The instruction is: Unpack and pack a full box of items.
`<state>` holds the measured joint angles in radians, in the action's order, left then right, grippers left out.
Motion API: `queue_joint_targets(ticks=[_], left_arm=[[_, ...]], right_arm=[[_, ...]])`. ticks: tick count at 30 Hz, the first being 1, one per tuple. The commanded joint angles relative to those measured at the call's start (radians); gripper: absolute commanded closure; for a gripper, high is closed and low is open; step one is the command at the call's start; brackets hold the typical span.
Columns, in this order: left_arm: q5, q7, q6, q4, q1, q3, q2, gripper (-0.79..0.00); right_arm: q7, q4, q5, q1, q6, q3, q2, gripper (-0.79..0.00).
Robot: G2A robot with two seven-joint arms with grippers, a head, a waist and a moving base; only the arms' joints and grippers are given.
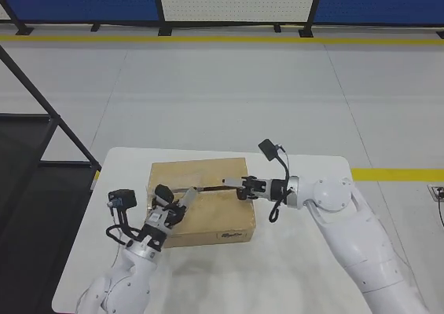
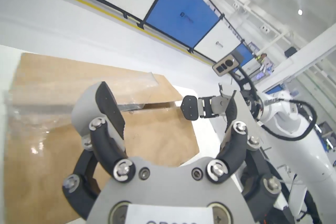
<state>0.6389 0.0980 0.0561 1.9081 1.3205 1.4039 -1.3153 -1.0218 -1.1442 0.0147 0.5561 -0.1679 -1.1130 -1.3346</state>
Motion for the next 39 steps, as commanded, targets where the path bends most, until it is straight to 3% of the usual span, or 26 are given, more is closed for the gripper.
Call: queue_joint_targets(ticks=[1, 8, 11, 17, 25, 33, 39], left_arm=[[-0.067, -0.055, -0.016, 0.009, 0.029, 0.060, 0.000, -0.785], [-0.229, -0.153, -0.078, -0.013, 0.078, 0.218, 0.000, -0.785], [-0.270, -0.171, -0.094, -0.033, 0.082, 0.245, -0.002, -0.785], [-0.315, -0.205, -0.106, -0.059, 0.084, 0.249, -0.007, -0.785], [-0.339, -0.213, -0.098, -0.072, 0.081, 0.257, -0.010, -0.785], [-0.355, -0.200, -0.081, -0.078, 0.086, 0.283, -0.009, -0.785], [-0.354, -0.179, -0.073, -0.087, 0.083, 0.288, -0.008, -0.785]], right_arm=[[0.010, -0.021, -0.008, 0.005, -0.019, 0.005, 0.001, -0.785], [0.011, -0.136, -0.039, 0.024, -0.068, 0.070, -0.006, -0.785], [0.011, -0.159, -0.036, 0.018, -0.031, 0.106, -0.013, -0.785], [0.099, -0.137, -0.039, -0.022, 0.030, 0.219, -0.049, -0.785], [0.232, -0.006, 0.032, -0.096, 0.070, 0.334, -0.114, -0.785], [0.297, 0.092, 0.027, -0.162, 0.065, 0.408, -0.166, -0.785], [0.320, 0.095, 0.021, -0.174, 0.049, 0.404, -0.180, -0.785]])
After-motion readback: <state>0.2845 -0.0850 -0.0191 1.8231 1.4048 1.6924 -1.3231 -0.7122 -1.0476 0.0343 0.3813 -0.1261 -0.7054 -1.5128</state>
